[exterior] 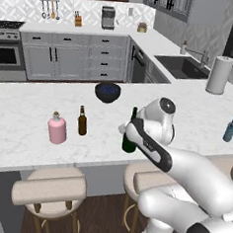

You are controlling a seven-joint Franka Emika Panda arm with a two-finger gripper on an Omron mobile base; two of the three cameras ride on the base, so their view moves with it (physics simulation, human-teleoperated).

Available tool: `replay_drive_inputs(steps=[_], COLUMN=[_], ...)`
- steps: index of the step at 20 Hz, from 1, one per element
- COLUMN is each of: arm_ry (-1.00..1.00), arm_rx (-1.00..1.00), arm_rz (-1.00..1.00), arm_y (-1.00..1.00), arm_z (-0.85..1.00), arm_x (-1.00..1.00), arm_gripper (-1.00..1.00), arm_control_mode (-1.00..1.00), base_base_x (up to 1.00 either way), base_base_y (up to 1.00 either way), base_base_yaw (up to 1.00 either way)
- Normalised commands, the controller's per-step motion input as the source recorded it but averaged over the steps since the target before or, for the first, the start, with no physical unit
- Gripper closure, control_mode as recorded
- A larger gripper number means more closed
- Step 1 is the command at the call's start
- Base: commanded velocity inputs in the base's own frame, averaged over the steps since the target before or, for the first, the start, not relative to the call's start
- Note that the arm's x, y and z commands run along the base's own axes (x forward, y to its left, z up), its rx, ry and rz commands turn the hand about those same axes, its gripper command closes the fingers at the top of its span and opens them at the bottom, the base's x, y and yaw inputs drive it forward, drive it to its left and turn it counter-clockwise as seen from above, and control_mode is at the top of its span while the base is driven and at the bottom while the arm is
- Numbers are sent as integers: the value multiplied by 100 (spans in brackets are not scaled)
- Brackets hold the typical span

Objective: Move the plastic bottles in the middle to the plastics group, and the glass bottles in the middle to the glass group.

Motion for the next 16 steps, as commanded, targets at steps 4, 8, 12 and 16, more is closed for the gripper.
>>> replay_drive_inputs(steps=[4, 8, 12, 16], arm_ry=[0, 0, 0, -1], arm_rx=[0, -1, -3, 0], arm_rz=[29, 24, 6, 1], arm_y=[100, 99, 65, 28], arm_z=[1, 0, 0, 0], arm_x=[46, 38, 14, 2], arm_gripper=[100, 100, 100, 100], arm_control_mode=[-100, -100, -100, -100], base_base_x=[0, 0, 0, 0], base_base_y=[0, 0, 0, 0], base_base_yaw=[0, 0, 0, 0])
